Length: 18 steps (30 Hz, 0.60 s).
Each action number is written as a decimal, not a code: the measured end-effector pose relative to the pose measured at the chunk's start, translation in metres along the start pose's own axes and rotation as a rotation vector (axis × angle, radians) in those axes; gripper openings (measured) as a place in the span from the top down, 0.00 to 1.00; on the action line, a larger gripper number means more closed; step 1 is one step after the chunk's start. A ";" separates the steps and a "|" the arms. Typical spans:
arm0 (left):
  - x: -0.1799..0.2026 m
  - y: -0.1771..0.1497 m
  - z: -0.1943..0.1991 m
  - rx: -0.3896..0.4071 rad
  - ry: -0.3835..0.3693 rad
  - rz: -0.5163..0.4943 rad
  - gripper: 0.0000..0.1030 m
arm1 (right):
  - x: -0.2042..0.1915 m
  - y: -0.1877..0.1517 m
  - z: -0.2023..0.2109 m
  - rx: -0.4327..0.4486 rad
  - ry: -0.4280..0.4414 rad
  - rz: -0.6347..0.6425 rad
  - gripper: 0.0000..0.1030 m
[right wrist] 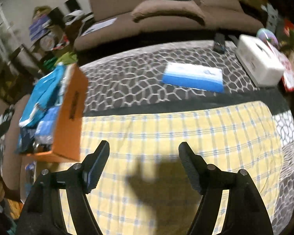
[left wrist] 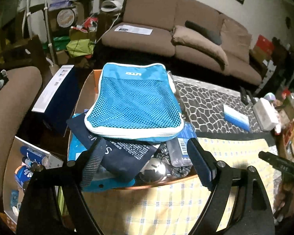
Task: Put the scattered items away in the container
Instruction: 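Lower the mesh bag onto the box items and open both grippers, then grasp the white and blue OK Fine packet on the mat with the right gripper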
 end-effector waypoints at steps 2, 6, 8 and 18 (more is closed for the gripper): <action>0.000 0.000 -0.004 -0.005 0.006 -0.004 0.19 | 0.012 0.008 -0.011 0.008 -0.019 -0.023 0.16; -0.003 0.002 -0.010 -0.008 0.026 -0.001 0.19 | 0.034 0.035 -0.040 0.023 -0.081 -0.039 0.09; -0.004 0.002 -0.013 -0.019 0.028 0.005 0.19 | 0.049 0.055 -0.062 0.015 -0.126 -0.076 0.07; 0.002 0.001 -0.015 -0.028 0.019 -0.003 0.19 | 0.088 0.133 -0.162 -0.048 -0.316 -0.148 0.01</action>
Point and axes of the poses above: each gripper's, at about its wrist camera, not at the fingertips, and z roughly against the way its jaws point, x to its right, y to its top, the point moved 3 cm from there along -z, roughly the way its jaws point, and after that the axes turned 8 degrees about -y, right-handed, at the moved point
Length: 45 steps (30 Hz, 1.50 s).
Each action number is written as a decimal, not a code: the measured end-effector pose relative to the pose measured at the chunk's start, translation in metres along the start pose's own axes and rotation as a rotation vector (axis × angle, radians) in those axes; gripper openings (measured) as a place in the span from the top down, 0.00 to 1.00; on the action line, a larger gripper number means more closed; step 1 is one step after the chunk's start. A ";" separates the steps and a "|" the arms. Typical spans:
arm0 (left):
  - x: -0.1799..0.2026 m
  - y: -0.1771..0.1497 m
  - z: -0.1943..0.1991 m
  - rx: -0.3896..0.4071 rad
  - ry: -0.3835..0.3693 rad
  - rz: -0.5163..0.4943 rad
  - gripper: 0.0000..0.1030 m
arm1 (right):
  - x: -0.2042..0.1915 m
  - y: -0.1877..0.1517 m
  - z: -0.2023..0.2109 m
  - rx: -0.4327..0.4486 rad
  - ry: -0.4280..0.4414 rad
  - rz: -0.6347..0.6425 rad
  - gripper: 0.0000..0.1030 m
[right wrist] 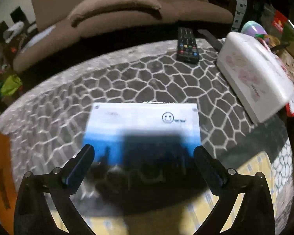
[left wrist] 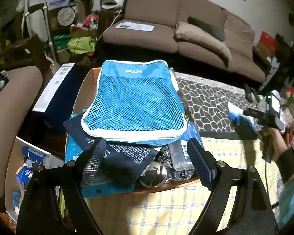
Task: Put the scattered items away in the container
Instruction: 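Grasp the white and blue OK Fine packet on the mat with the right gripper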
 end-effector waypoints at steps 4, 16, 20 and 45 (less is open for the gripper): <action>-0.002 0.000 0.000 -0.006 -0.007 0.007 0.19 | -0.003 -0.001 -0.025 -0.043 -0.047 0.016 0.01; -0.001 -0.001 0.000 -0.010 -0.011 0.017 0.19 | 0.002 -0.018 -0.036 -0.044 0.009 0.072 0.00; 0.001 -0.001 -0.002 -0.011 -0.012 0.012 0.19 | 0.002 -0.021 -0.033 -0.043 0.030 0.107 0.03; -0.013 0.003 0.008 -0.028 -0.100 0.080 0.20 | -0.069 -0.103 0.099 0.042 0.261 0.316 0.92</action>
Point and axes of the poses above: each gripper's, at about its wrist camera, not at the fingertips, and z roughly against the way its jaws point, x to its right, y to its top, the point moved 3 cm from there along -z, roughly the way its jaws point, and after that the axes turned 8 degrees about -y, right-handed, at the moved point
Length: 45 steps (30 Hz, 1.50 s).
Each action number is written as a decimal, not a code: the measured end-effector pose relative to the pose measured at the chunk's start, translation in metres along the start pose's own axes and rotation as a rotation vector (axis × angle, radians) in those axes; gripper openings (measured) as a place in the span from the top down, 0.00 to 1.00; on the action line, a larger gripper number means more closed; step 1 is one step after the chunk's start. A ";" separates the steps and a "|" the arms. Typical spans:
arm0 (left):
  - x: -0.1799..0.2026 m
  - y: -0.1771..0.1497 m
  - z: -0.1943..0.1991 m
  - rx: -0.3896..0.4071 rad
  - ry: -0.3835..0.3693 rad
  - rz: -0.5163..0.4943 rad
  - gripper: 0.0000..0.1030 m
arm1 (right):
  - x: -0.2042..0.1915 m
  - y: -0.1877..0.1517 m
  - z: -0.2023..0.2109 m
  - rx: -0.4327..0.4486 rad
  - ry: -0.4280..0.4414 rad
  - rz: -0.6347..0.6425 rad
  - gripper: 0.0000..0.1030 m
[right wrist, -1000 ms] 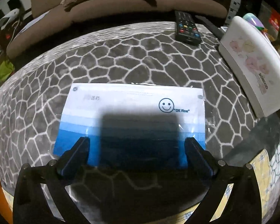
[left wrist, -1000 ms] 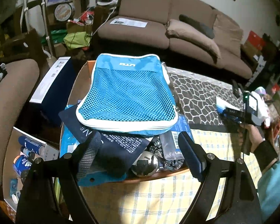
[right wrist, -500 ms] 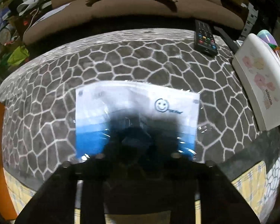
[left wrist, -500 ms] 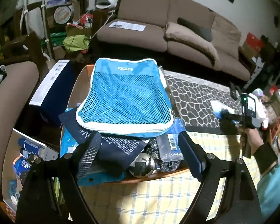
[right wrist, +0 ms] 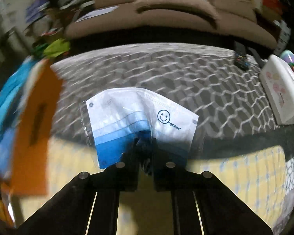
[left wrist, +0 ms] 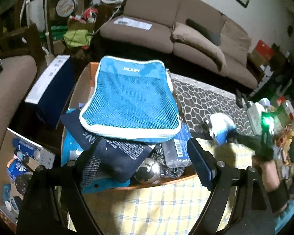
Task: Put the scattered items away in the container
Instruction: 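Grasp the white and blue OK Fine packet on the mat with the right gripper, then lift the packet toward the left gripper while the left gripper grasps its edge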
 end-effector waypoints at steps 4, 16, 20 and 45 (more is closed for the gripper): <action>-0.001 -0.006 -0.009 -0.072 -0.056 0.029 0.20 | -0.048 -0.057 0.042 -0.070 0.122 0.082 0.92; 0.013 -0.076 -0.021 -0.267 -0.044 0.019 0.23 | -0.102 -0.143 0.076 -0.203 0.240 0.164 0.54; 0.021 -0.095 -0.041 -0.344 -0.006 -0.003 0.23 | -0.068 -0.136 0.097 -0.150 0.322 -0.005 0.41; 0.087 -0.162 -0.137 -0.473 0.117 -0.124 0.34 | 0.030 -0.174 0.017 -0.311 0.133 -0.158 0.29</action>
Point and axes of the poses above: each gripper's, at about its wrist camera, not at the fingertips, and z roughly against the way its jaws point, x to its right, y to its top, the point moved 3 cm from there along -z, roughly the way its jaws point, and after that the axes turned 8 degrees about -y, right-handed, at the moved point
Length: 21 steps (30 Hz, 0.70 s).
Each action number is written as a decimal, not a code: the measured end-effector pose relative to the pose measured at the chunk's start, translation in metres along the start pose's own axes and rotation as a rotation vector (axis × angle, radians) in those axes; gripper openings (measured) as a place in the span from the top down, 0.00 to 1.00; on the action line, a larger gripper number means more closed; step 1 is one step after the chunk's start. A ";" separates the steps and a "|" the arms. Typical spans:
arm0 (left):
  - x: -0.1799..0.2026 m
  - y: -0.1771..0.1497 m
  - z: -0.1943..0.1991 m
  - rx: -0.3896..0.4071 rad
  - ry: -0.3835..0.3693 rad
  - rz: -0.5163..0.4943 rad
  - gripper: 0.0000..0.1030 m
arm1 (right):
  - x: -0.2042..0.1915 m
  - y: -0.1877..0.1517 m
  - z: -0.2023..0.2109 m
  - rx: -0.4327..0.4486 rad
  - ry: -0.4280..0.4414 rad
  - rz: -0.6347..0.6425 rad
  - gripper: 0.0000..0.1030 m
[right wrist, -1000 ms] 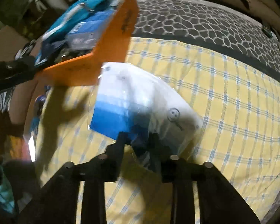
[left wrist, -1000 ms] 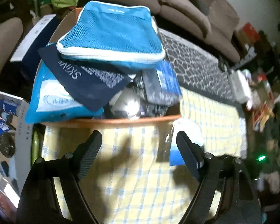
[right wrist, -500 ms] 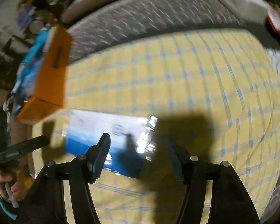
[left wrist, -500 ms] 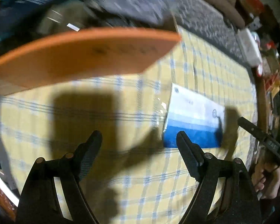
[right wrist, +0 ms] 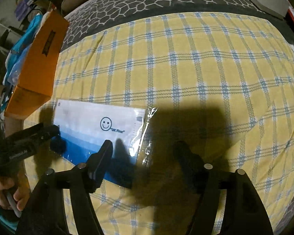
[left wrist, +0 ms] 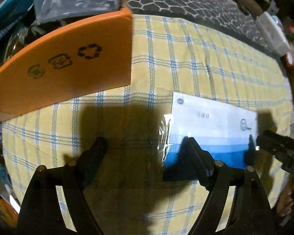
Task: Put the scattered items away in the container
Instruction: 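Lift the packet toward the left gripper while the left gripper grasps its edge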
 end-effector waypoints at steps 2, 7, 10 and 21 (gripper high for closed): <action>0.007 -0.005 0.004 0.033 0.001 -0.014 0.49 | -0.003 -0.002 0.001 -0.002 0.000 -0.006 0.36; 0.021 -0.012 0.009 0.063 0.009 -0.068 0.78 | -0.005 -0.004 -0.004 -0.036 0.065 -0.063 0.89; 0.014 -0.014 0.012 0.050 -0.034 -0.040 0.99 | -0.010 -0.004 0.002 -0.007 0.022 -0.038 0.95; 0.003 -0.003 0.080 0.196 -0.079 -0.031 0.99 | -0.027 0.013 0.052 0.152 0.089 -0.025 0.96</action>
Point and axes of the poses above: each gripper's, at about its wrist camera, not at the fingertips, and z roughly against the way its jaws point, x to its right, y to its top, the point moved 3 cm from there along -z, roughly the way its jaws point, and after that the axes turned 8 degrees about -y, right-handed, at the moved point
